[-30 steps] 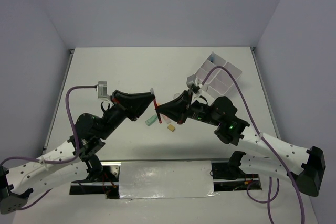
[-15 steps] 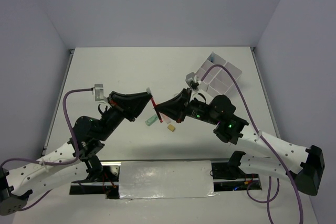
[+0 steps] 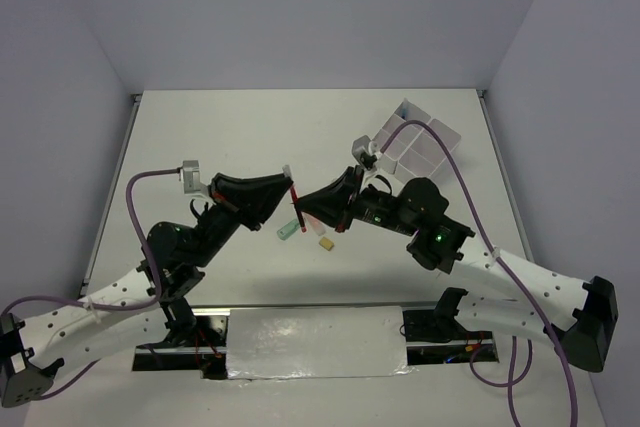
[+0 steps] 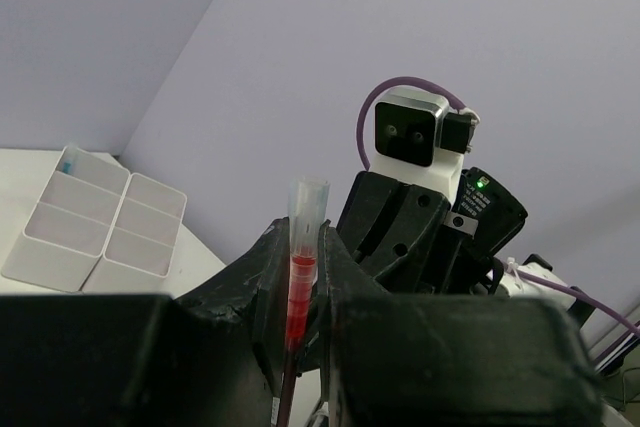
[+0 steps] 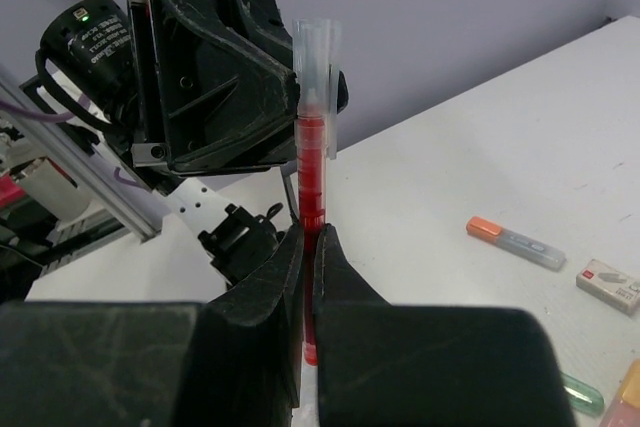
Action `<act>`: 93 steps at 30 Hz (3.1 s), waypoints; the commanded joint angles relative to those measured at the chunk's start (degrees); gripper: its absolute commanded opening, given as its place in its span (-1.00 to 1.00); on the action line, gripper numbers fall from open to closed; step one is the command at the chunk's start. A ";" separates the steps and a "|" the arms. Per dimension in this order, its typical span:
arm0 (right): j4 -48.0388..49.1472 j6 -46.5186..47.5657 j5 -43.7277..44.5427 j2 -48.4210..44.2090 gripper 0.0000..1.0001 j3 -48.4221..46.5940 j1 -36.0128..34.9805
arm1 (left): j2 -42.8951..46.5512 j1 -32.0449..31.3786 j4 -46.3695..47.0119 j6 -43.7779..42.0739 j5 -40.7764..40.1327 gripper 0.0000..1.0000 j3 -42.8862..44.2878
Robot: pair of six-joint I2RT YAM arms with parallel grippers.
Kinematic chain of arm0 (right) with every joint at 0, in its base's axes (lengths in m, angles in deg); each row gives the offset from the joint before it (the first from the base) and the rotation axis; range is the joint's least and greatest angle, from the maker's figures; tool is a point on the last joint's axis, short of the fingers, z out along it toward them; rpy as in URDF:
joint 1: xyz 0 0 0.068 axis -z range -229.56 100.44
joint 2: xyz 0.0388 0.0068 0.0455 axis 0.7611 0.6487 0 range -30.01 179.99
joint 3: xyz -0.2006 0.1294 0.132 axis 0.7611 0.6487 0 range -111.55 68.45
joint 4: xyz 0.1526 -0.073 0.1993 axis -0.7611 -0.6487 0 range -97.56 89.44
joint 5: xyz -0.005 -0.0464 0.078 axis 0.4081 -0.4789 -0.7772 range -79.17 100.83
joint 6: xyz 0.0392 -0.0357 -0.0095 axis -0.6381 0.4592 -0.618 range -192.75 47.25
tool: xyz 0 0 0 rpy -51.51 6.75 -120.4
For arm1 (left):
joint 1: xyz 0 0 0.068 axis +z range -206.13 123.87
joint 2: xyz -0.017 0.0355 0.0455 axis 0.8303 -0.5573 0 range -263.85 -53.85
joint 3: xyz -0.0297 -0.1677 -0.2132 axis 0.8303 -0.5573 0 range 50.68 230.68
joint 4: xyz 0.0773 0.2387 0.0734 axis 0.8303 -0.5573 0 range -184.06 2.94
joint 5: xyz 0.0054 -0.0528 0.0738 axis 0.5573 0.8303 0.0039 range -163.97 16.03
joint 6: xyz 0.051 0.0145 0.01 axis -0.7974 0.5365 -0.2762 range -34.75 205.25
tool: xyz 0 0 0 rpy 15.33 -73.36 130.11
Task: Sort the stationery into containers
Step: Close the pen cap on the pen, then place the pen in the storage box.
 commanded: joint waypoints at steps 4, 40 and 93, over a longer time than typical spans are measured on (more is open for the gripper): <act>14.47 3.88 0.23 0.18 -1.00 -9.47 1.58 | -0.87 -1.13 -14.69 -0.77 6.63 -1.00 -1.71; 14.11 6.87 4.34 12.57 -1.00 -1.91 15.61 | 1.77 -1.13 -42.46 -10.18 -9.21 0.99 20.80; 10.69 36.32 -17.64 52.04 -0.78 -23.89 60.20 | 19.17 -1.04 -75.09 -18.71 -4.91 0.99 19.04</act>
